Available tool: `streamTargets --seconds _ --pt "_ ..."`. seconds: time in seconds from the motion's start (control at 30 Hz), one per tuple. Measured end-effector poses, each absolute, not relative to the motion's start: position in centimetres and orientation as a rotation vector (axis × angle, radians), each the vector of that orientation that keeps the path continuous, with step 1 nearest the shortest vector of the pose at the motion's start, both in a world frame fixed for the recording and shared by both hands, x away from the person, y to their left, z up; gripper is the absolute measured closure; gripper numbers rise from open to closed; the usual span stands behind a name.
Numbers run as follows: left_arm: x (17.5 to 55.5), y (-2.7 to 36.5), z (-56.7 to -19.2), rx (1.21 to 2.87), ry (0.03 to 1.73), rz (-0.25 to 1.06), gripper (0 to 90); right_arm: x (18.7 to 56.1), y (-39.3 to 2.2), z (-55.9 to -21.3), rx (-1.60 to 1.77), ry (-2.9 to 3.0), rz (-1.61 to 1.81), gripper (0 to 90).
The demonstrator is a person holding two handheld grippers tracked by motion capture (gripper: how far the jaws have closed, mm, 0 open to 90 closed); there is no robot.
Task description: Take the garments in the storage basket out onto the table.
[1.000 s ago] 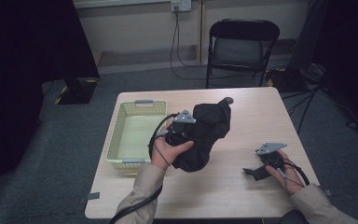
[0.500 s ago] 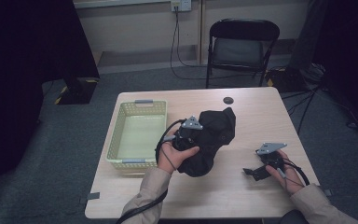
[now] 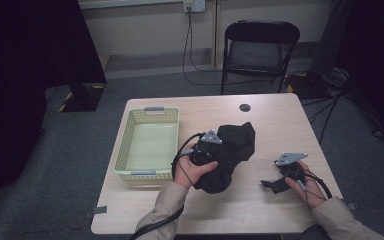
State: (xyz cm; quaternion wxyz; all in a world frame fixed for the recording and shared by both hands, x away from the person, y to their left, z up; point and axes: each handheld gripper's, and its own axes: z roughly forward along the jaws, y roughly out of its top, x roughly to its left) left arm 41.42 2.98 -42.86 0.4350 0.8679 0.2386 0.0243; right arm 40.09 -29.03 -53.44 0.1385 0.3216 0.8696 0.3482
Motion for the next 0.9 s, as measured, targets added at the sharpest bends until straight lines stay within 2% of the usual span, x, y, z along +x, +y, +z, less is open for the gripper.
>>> streamTargets --seconds 0.9 --pt "42.7 1.3 -46.2 2.197 0.659 0.023 56.7 40.1 -29.0 -53.4 0.931 2.515 1.007 0.0"
